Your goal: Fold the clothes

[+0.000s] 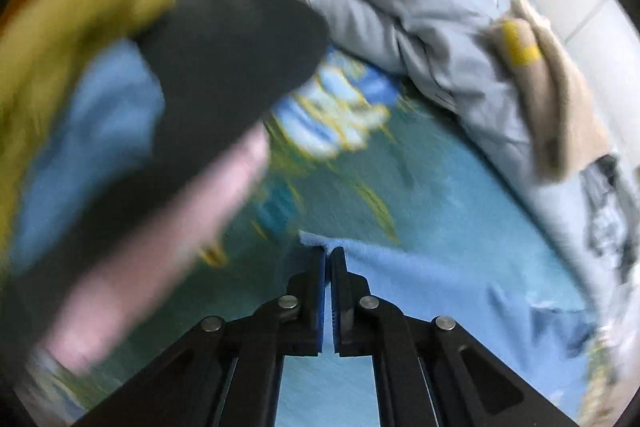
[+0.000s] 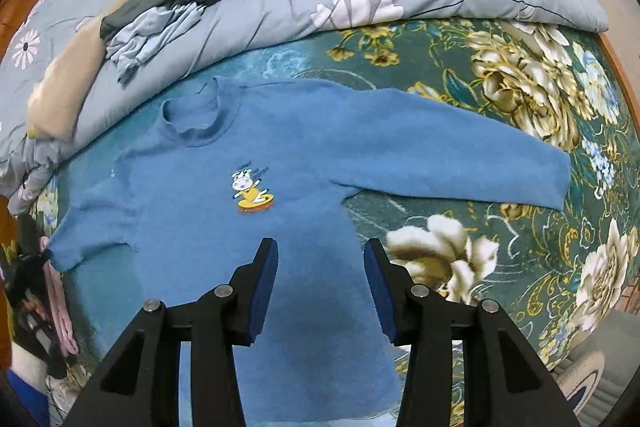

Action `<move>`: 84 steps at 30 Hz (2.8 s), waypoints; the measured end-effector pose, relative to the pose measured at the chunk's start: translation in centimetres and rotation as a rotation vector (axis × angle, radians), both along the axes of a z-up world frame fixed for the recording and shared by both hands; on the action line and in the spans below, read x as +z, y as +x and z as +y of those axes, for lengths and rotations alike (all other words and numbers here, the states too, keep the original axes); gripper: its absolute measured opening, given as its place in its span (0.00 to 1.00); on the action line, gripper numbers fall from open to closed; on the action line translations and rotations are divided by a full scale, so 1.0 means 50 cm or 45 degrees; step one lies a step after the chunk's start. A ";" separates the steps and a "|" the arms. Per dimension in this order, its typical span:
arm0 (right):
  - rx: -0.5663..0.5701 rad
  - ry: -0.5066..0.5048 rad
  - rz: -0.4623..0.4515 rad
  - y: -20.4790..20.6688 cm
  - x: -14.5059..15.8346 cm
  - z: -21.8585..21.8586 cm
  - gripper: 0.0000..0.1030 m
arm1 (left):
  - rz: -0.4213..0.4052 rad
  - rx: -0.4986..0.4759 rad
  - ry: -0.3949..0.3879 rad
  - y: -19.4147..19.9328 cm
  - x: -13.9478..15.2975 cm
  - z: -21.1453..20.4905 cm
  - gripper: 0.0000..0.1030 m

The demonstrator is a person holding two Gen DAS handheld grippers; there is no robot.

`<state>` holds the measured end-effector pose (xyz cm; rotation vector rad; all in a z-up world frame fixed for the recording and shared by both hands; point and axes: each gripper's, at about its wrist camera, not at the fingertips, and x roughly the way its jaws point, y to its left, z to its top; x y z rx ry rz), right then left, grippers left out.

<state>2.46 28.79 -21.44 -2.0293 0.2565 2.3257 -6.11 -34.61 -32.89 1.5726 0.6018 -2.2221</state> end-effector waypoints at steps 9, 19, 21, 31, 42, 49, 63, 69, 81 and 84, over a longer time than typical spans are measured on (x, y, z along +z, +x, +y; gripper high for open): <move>0.010 -0.019 -0.015 0.014 -0.001 -0.036 0.45 | -0.050 -0.117 0.069 -0.028 0.026 0.016 0.02; 0.014 -0.106 0.036 0.039 0.026 -0.002 0.45 | 0.203 -0.383 0.290 -0.019 0.240 0.265 0.02; 0.011 -0.149 0.027 0.040 0.015 0.021 0.45 | 0.213 -0.424 0.341 -0.017 0.270 0.346 0.02; -0.036 -0.283 0.032 0.037 0.001 0.205 0.45 | 0.090 -0.657 0.507 -0.048 0.245 0.833 0.02; -0.147 -0.288 -0.011 0.064 -0.051 0.377 0.45 | -0.164 -0.871 0.570 -0.039 0.062 1.136 0.15; -0.101 -0.323 -0.034 0.035 -0.075 0.362 0.45 | -0.138 -0.869 0.534 -0.015 0.075 1.073 0.52; 0.008 -0.519 -0.056 -0.185 -0.157 0.176 0.45 | -0.238 -0.406 0.208 0.027 -0.012 0.637 0.59; -0.082 -0.541 -0.120 -0.235 -0.212 0.140 0.45 | -0.237 -0.561 0.227 0.036 -0.039 0.652 0.63; -0.250 -0.633 -0.119 -0.254 -0.228 0.116 0.04 | -0.253 -0.529 0.033 0.052 -0.086 0.618 0.63; -0.218 -0.642 -0.099 -0.255 -0.208 0.103 0.03 | -0.243 -0.493 0.080 0.061 -0.080 0.594 0.65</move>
